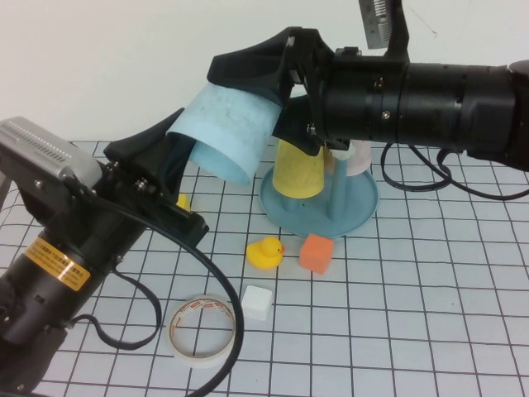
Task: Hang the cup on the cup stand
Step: Adjust the cup with two arms, then place the cup on the cup holder
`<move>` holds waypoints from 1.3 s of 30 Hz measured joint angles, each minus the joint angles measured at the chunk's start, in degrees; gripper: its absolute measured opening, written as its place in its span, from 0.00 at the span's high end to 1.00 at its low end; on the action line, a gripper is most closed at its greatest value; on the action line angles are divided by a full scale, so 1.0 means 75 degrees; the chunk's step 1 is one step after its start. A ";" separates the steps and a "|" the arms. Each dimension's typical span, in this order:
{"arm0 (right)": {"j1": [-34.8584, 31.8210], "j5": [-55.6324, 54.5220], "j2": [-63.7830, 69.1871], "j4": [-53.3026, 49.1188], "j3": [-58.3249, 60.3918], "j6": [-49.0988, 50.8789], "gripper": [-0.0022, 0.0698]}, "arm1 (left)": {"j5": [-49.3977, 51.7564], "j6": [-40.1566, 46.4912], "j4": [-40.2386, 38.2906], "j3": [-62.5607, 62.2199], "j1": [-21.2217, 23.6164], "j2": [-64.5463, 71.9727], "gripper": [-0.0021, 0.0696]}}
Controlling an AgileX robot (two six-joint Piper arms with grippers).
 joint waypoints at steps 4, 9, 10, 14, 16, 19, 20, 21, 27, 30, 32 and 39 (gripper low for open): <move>0.0000 -0.0045 0.0042 -0.0030 0.0000 -0.0027 0.17 | -0.0103 0.0000 -0.0015 0.0000 0.0000 0.0196 0.96; 0.0000 -0.0108 0.0069 -0.0040 0.0000 -0.0178 0.17 | -0.0236 0.0015 -0.0028 0.0000 0.0000 0.0356 0.96; 0.0000 -0.0108 0.0069 -0.0059 0.0000 -0.0204 0.17 | -0.0252 0.0028 -0.0028 0.0000 0.0000 0.0359 0.96; 0.0000 -0.0127 0.0069 -0.0059 0.0000 -0.0257 0.17 | -0.0209 0.0168 0.0014 0.0000 0.0000 0.0375 0.90; 0.0000 -0.0144 0.0069 -0.0041 0.0000 -0.0311 0.17 | -0.0143 0.0254 0.0130 0.0000 0.0000 0.0378 0.81; 0.0000 -0.0219 0.0069 -0.0041 0.0000 -0.0428 0.17 | -0.0088 0.0291 0.0350 0.0000 0.0000 0.0378 0.61; 0.0000 -0.0251 0.0069 -0.0041 0.0000 -0.0488 0.17 | -0.0082 0.0291 0.0445 0.0000 0.0000 0.0378 0.54; 0.0000 -0.0291 0.0069 -0.0041 0.0000 -0.0563 0.17 | -0.0069 0.0291 0.0544 0.0000 0.0000 0.0378 0.48; -0.0049 -0.0343 0.0038 -0.0041 0.0000 -0.1282 0.17 | -0.0046 0.0261 0.0829 0.0000 0.0000 0.0378 0.38; -0.0240 -0.0355 -0.0054 -0.0041 0.0000 -0.1675 0.17 | -0.0046 0.0261 0.0946 0.0000 0.0000 0.0378 0.37; -0.0411 -0.0355 -0.0122 -0.0027 0.0000 -0.1816 0.17 | -0.0010 0.0248 0.1027 0.0000 0.0000 0.0361 0.37; -0.1102 -0.0394 -0.0314 -0.0030 0.0000 -0.3069 0.17 | 0.0756 0.0501 0.1095 0.0123 0.0000 -0.0161 0.39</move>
